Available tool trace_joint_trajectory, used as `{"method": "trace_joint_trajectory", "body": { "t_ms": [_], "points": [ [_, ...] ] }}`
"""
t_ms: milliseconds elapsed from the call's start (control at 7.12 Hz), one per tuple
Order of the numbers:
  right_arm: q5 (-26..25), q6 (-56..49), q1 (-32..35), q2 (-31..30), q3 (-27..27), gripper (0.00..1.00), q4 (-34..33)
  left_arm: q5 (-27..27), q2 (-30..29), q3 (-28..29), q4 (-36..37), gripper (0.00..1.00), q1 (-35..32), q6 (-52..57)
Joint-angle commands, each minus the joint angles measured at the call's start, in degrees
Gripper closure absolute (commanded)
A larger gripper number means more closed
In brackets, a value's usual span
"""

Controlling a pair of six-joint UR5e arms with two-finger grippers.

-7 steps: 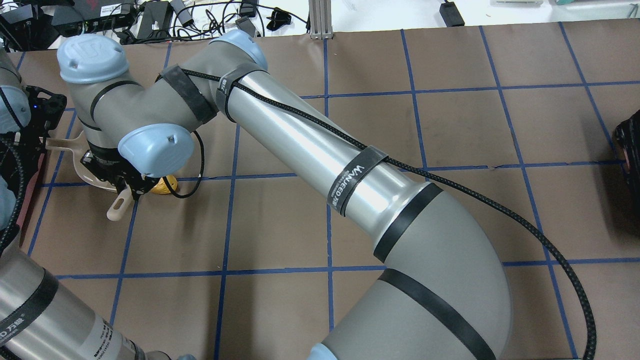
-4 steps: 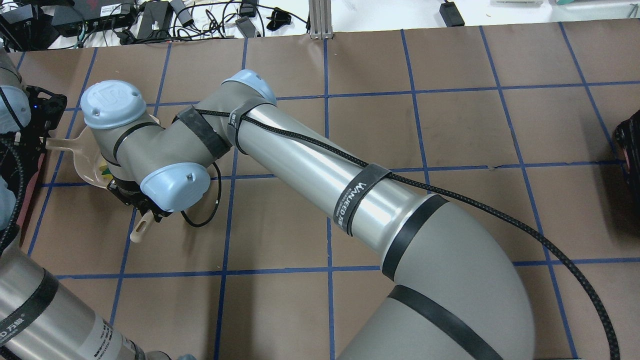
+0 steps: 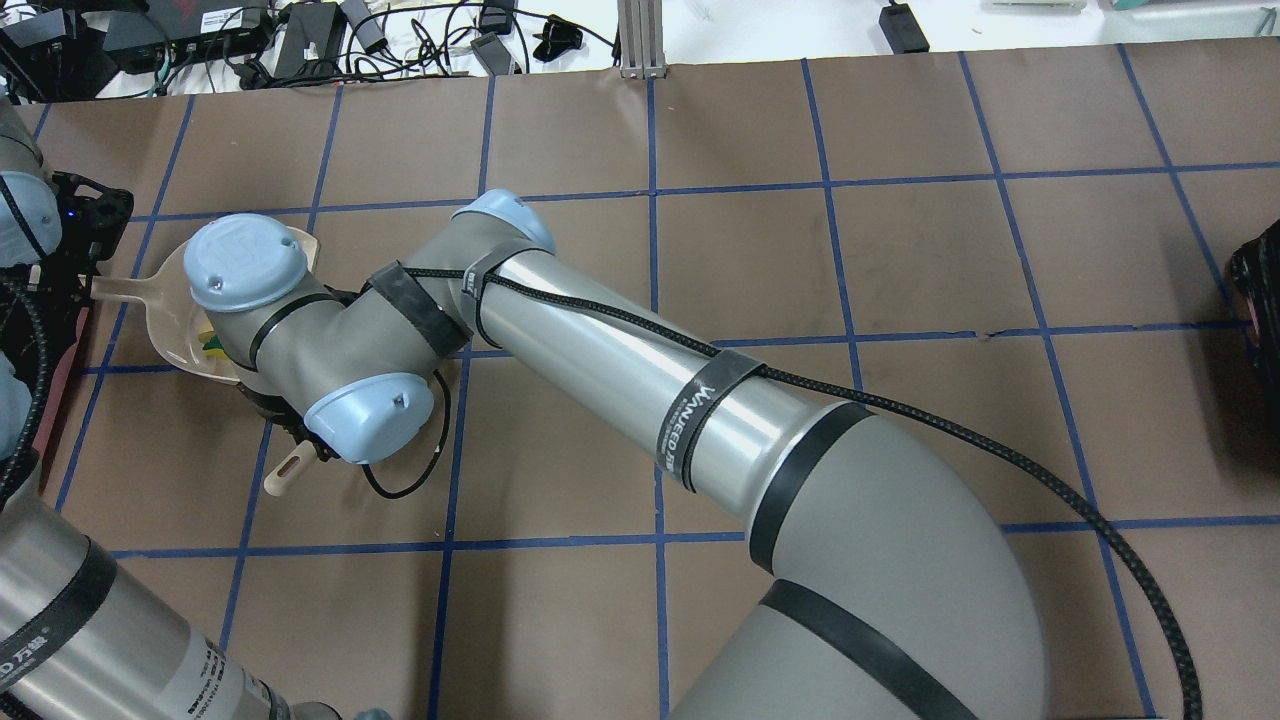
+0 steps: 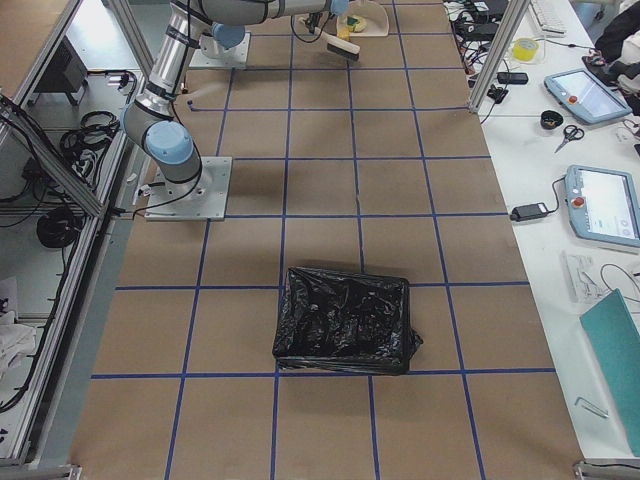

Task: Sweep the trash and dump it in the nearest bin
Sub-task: 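Keep brushing the remaining trash into the dustpan with the right gripper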

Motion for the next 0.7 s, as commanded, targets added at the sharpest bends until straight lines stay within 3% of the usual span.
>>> {"method": "trace_joint_trajectory", "body": {
  "t_ms": [0, 281, 562],
  "points": [
    [0.0, 5.8, 1.2, 2.1, -3.2, 1.0, -2.2, 0.0, 0.0, 0.0, 0.0, 1.0, 0.0, 0.0],
    [-0.2, 8.0, 2.2, 6.2, -10.9, 1.0, -2.2, 0.0, 0.0, 0.0, 0.0, 1.0, 0.0, 0.0],
    [-0.3, 8.0, 2.6, 8.1, -13.7, 1.0, -2.3, 0.0, 0.0, 0.0, 0.0, 1.0, 0.0, 0.0]
  ]
}}
